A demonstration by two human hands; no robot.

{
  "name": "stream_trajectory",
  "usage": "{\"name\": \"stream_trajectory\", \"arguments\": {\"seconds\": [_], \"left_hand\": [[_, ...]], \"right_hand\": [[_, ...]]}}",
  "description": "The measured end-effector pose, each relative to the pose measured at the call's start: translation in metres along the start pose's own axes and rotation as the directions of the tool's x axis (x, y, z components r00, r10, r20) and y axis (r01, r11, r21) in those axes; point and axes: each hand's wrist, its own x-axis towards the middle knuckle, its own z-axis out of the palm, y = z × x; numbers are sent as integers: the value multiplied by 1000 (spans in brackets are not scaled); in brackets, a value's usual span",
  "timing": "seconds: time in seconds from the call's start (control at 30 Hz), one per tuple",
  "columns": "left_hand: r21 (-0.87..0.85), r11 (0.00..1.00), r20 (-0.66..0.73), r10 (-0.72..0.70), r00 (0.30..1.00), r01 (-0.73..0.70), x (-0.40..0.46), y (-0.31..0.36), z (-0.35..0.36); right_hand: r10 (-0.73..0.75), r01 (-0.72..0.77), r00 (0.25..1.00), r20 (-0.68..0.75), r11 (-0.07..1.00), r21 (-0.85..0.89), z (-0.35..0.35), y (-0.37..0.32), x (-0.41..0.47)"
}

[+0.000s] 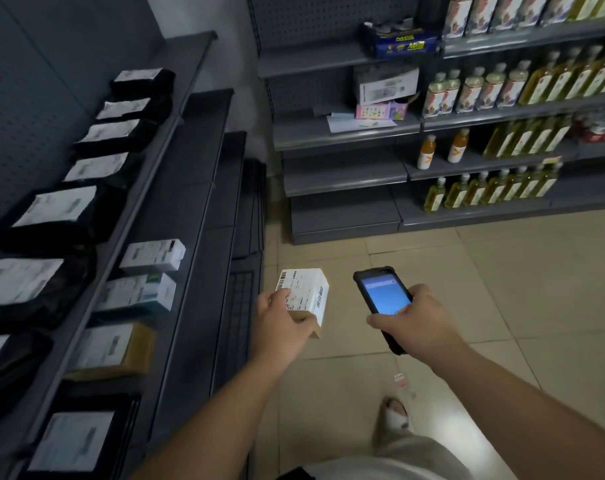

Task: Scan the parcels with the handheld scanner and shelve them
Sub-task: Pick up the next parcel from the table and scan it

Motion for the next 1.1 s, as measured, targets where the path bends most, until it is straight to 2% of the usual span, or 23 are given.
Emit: {"name": "stream_trajectory", "arguments": {"seconds": [0.17, 0.43, 0.67, 1.0, 1.1], "left_hand": [[28, 999, -38, -41, 998, 42, 88, 44, 17], [-32, 986, -120, -166, 979, 163, 202, 93, 14], [-48, 967, -176, -256, 950, 252, 295, 88, -1], [-87, 966, -182, -257, 949, 245, 456, 69, -50], [-108, 954, -196, -295, 935, 278, 487, 62, -64]], "right_hand": [[-32, 33, 999, 35, 999, -30, -21, -33, 103], [-98, 114, 987, 125, 986, -123, -51, -105, 237], [-104, 138, 973, 203, 978, -159, -25, -167, 326], [-132, 186, 971, 202, 941, -283, 27, -283, 435], [-136, 207, 962, 235, 928, -310, 43, -316, 460]]}}
